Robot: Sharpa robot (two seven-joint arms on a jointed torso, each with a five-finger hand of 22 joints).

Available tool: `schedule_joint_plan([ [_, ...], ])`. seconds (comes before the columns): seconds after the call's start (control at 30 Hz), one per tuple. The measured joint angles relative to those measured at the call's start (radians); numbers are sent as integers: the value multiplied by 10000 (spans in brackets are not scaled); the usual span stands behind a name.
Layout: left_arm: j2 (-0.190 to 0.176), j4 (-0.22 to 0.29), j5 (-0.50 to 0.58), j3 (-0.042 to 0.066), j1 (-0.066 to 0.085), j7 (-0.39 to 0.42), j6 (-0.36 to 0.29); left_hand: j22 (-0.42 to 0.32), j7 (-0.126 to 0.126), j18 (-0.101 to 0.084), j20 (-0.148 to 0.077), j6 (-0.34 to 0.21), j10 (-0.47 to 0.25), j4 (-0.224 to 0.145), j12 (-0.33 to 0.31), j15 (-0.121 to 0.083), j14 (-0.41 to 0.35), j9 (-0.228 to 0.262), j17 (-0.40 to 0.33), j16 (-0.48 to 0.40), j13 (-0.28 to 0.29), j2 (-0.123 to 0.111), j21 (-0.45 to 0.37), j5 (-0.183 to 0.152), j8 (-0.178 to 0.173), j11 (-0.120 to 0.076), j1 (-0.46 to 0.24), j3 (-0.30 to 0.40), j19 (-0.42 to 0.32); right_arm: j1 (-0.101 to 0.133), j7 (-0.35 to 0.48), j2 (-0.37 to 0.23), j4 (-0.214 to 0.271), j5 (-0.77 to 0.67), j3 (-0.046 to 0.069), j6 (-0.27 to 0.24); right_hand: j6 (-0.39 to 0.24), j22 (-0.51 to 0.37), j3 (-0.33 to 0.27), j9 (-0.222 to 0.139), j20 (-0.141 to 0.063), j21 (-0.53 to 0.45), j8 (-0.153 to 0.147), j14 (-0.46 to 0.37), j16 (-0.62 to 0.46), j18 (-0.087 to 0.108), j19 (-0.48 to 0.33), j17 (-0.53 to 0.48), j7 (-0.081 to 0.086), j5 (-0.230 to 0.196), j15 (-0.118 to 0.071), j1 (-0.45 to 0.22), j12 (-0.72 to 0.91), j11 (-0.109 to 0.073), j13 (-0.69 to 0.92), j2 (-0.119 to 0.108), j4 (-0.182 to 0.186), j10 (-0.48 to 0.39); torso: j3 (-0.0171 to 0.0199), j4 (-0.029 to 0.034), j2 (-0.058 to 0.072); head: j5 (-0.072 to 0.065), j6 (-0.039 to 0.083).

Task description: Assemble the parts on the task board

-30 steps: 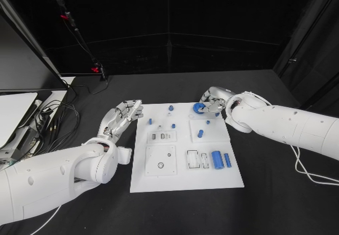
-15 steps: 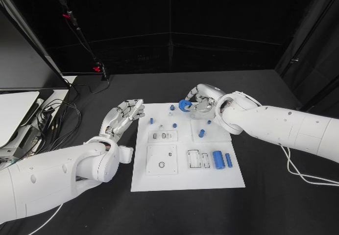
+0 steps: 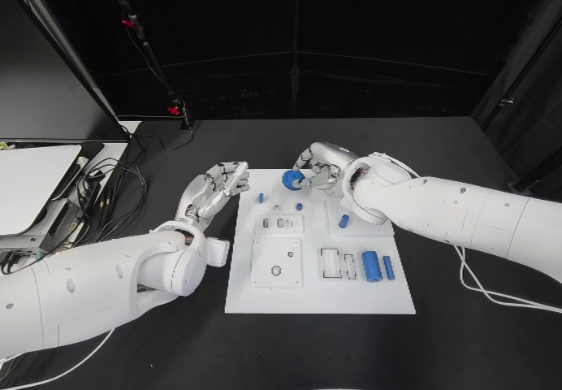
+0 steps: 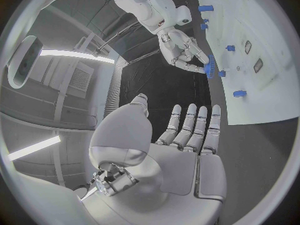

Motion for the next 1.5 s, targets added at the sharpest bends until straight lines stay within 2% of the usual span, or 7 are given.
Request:
schedule_joint_plan([
  [0.33,1,0,0,0,1,0,-1,1,0,0,0,0,0,0,0,-1,0,0,0,0,0,0,0,0,0,0,0,0,0,-5,-215,460,-584,-374,0,321,16,0,25,1,0,0,-101,0,0,0,0,-1,-9,-15,1,-1,0,0,0,-1,-28,0,9,-18,0,78,-30],
  [0.73,4,4,0,0,2,0,-1,1,0,0,0,0,0,0,0,-1,0,0,0,0,0,0,0,0,0,0,0,1,0,-15,-422,712,-1056,-690,-2,539,55,0,61,2,0,0,-196,0,0,0,0,-1,-8,-29,0,-3,0,0,0,-3,-67,0,7,-41,-6,95,-70],
  [1.1,17,1,0,0,1,0,-2,2,0,-1,0,0,0,0,0,-1,-1,0,0,0,0,0,0,0,0,0,0,1,0,-35,-490,951,-1287,-819,-3,741,57,0,75,5,1,0,-255,0,0,0,0,-2,-11,-2,1,-27,0,1,0,-27,-53,0,4,-42,-10,84,-123],
  [1.5,24,-1,0,1,1,0,-2,2,0,0,0,0,0,0,0,-1,-1,0,0,0,0,0,0,0,0,0,0,1,0,-62,-499,1017,-1287,-863,2,879,53,0,93,6,1,0,-318,0,0,1,0,-2,-16,0,1,-24,0,1,0,-24,-33,0,2,-36,-10,75,-126],
])
